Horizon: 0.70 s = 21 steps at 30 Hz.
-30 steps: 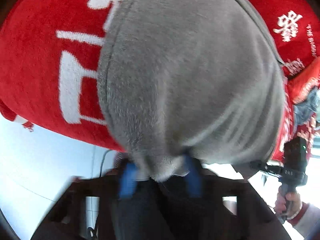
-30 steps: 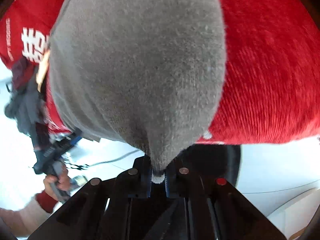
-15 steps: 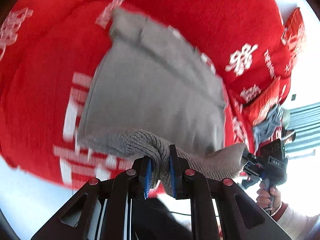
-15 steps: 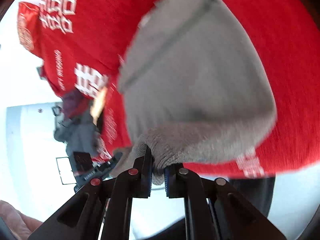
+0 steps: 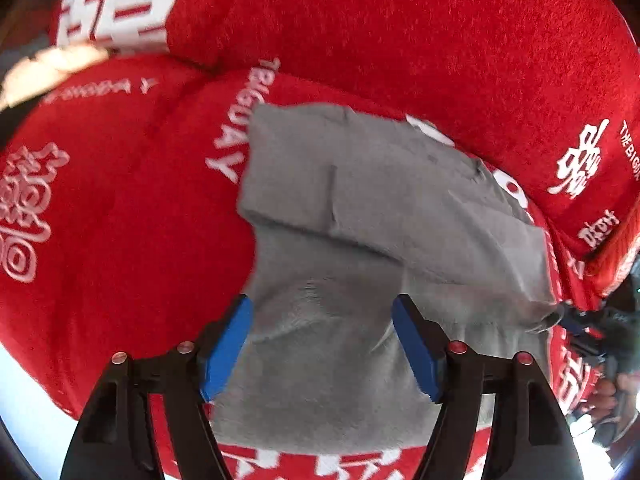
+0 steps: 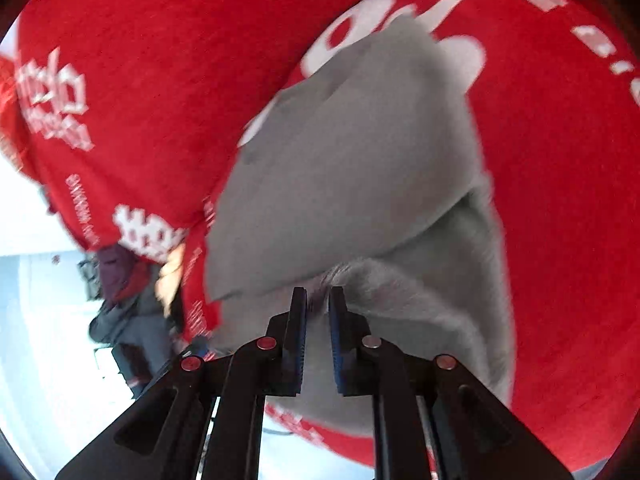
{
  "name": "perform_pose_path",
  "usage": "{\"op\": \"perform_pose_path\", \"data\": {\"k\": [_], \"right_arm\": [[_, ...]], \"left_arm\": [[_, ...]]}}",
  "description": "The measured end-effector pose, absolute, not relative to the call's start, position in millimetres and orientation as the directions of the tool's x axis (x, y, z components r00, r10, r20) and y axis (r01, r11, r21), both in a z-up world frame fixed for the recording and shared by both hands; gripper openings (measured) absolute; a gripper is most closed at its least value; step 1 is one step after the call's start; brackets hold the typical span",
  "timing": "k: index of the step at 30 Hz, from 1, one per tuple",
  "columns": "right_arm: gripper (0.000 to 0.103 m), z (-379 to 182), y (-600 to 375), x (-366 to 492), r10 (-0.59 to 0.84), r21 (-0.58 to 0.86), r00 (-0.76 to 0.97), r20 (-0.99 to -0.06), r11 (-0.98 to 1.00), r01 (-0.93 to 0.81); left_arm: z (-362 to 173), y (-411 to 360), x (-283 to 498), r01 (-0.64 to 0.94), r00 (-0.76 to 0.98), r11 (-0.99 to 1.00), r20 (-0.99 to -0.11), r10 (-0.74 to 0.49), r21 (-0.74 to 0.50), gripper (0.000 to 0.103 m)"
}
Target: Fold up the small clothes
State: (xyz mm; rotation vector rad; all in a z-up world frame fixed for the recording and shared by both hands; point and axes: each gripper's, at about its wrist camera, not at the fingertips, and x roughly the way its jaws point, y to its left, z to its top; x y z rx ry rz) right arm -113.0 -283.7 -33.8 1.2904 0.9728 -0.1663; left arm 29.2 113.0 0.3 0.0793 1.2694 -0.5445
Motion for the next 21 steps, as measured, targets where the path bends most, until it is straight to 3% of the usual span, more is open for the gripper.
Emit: {"op": "perform_pose_path", "data": {"k": [1,2,3,4,14,21], "right_arm": [[0.027,-32,-290,-114,0.386,0.719,0.608,-0.694,0.33,0.612],[0.05,-29,-294,-114,0.377,0.713,0.606,-0.7,0.341,0.612],[0.06,-24,-297,-116,0.356,0.688,0.589,-0.725,0.377,0.62],[0.063,-18,-297,-117,0.339,0.662,0.57,-0.749,0.417,0.622],[0.063,-3,-252,-89,0.205,0.358,0.365,-0.908,0.831,0.426],[0.063,-13,-268,-60,0.251,0.41,0.385,-0.888,0.811,0.416]], "left_arm": [[2,115,30,0.432,0.192,0.872,-0.922,-0.337,-0.229,0.073],[4,116,31,0.436,0.196,0.874,-0.925,-0.326,-0.216,0.073],[5,117,32,0.446,0.2,0.873,-0.929,-0.312,-0.197,0.073],[4,120,32,0.455,0.198,0.871,-0.932,-0.305,-0.188,0.073],[-13,81,33,0.604,0.112,0.786,-0.962,-0.248,-0.133,0.073],[-23,60,46,0.62,0.074,0.774,-0.973,-0.22,-0.128,0.073]]}}
